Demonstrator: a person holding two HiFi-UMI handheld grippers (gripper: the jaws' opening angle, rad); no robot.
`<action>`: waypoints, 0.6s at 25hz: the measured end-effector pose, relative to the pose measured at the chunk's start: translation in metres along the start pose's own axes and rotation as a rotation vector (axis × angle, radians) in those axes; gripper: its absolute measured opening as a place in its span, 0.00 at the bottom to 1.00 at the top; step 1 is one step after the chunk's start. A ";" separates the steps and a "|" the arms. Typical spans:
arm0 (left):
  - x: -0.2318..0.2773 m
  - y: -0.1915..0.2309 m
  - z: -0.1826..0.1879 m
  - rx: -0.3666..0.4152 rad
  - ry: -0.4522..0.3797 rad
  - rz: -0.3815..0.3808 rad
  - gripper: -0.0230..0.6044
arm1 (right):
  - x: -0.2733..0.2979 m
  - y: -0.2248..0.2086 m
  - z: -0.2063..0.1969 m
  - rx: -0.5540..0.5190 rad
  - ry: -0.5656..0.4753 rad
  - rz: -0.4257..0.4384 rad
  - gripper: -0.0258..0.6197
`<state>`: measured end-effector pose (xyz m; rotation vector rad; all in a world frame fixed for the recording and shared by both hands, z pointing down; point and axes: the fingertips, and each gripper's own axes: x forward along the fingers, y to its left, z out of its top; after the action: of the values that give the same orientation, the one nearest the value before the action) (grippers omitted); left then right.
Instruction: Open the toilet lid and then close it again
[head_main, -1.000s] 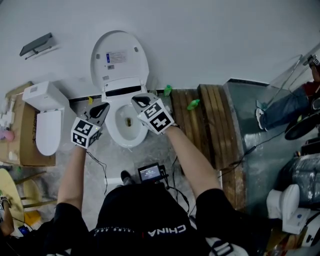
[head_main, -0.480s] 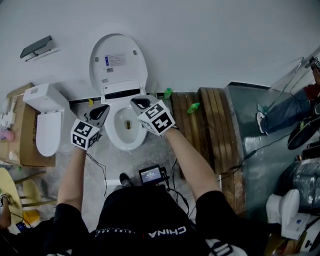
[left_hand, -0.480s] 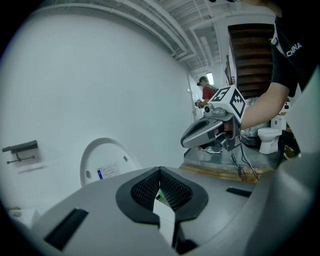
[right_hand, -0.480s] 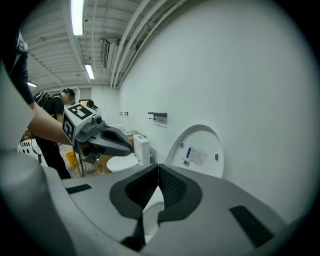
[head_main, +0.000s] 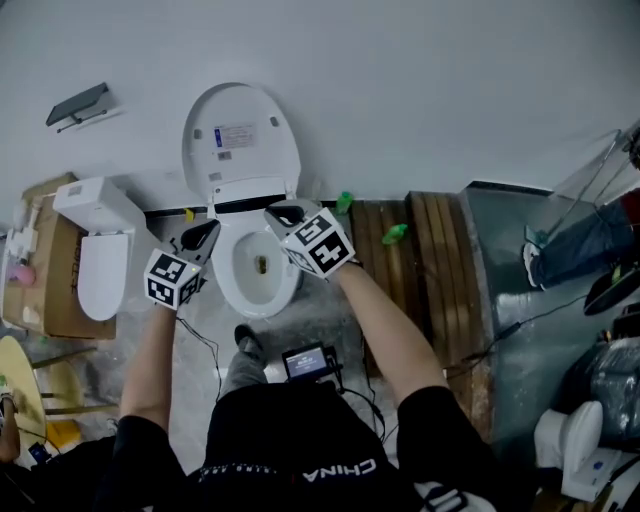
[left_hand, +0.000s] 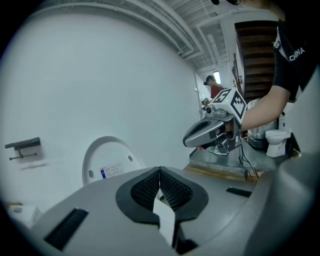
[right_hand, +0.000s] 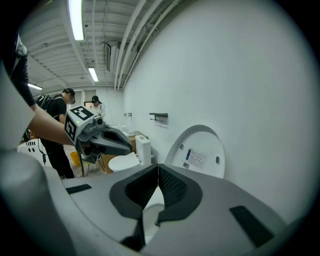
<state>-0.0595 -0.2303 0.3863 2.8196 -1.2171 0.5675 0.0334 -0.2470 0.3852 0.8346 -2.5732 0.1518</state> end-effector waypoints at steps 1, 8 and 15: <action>0.003 0.007 0.000 -0.001 -0.002 -0.001 0.05 | 0.005 -0.001 0.002 -0.021 0.011 0.001 0.06; 0.036 0.070 -0.004 0.012 -0.015 -0.046 0.05 | 0.061 -0.030 0.022 -0.026 0.011 -0.017 0.06; 0.071 0.164 0.002 0.010 -0.017 -0.105 0.05 | 0.128 -0.083 0.063 0.036 0.007 -0.079 0.06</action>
<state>-0.1304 -0.3948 0.3878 2.8810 -1.0635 0.5473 -0.0337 -0.3976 0.3815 0.9454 -2.5335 0.1777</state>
